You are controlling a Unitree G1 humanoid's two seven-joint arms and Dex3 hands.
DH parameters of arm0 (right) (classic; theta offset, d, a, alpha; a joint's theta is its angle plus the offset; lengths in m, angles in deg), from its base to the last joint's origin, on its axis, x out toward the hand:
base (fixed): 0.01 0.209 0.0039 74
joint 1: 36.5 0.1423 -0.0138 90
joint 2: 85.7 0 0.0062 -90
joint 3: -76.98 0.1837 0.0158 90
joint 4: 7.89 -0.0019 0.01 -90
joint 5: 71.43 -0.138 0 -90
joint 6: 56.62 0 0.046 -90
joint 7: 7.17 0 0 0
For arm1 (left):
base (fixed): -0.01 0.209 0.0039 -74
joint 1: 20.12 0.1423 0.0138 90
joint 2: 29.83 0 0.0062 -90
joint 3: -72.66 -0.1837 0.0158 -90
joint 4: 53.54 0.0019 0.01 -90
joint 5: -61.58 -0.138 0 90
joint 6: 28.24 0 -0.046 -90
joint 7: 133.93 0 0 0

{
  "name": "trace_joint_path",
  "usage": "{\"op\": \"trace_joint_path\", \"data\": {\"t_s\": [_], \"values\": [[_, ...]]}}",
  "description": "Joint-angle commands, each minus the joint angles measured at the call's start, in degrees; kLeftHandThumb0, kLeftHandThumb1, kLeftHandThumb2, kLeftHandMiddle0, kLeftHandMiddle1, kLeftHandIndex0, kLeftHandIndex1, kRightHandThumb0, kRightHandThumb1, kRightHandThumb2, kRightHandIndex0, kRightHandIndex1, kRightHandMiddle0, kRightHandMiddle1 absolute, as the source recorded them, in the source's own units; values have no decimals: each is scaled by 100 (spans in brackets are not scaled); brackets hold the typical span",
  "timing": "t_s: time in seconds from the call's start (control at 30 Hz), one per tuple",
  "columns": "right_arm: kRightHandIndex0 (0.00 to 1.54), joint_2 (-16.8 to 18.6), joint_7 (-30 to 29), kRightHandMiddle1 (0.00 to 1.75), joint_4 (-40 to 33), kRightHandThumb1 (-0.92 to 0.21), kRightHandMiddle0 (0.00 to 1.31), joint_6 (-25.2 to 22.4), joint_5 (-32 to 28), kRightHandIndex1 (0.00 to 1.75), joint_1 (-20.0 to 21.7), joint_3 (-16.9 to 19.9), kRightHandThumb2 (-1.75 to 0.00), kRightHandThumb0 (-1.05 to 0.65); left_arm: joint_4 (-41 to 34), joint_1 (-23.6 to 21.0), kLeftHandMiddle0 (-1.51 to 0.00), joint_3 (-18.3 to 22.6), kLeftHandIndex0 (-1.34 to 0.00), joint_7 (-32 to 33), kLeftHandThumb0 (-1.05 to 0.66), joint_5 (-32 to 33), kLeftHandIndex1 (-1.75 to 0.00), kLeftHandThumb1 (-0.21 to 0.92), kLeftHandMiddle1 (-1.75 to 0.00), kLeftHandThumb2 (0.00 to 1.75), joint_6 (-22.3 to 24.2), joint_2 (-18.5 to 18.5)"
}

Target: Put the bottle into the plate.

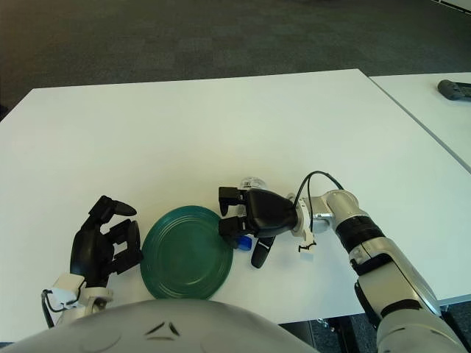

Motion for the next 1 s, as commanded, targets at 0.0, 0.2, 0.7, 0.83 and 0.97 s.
{"op": "trace_joint_path", "data": {"t_s": [0.0,0.2,0.7,0.83,0.97], "values": [[92,-2,-166,175,-48,-51,47,-34,196,175,49,11,-107,-42,10,2,-131,33,-60,-30,-48,1,-175,33,-175,129,89,-25],[94,-60,-411,175,-84,-49,47,-123,424,175,94,-94,-109,-43,-61,17,-131,3,-61,-23,-48,-22,-175,33,-175,130,174,-60],[99,-268,-1274,175,-388,-47,49,-479,929,175,209,-512,-112,-43,-74,11,-131,12,-61,-64,-49,-5,-175,32,-175,131,200,-79],[103,-366,-1716,175,-497,-44,51,-689,1180,175,292,-780,-116,-44,-75,7,-131,16,-61,-60,-49,-22,-175,32,-175,131,192,-84],[107,-483,-2203,175,-573,-41,53,-929,1427,175,437,-1116,-119,-45,-131,29,-131,7,-62,-43,-49,-30,-175,32,-175,131,318,-107]]}}
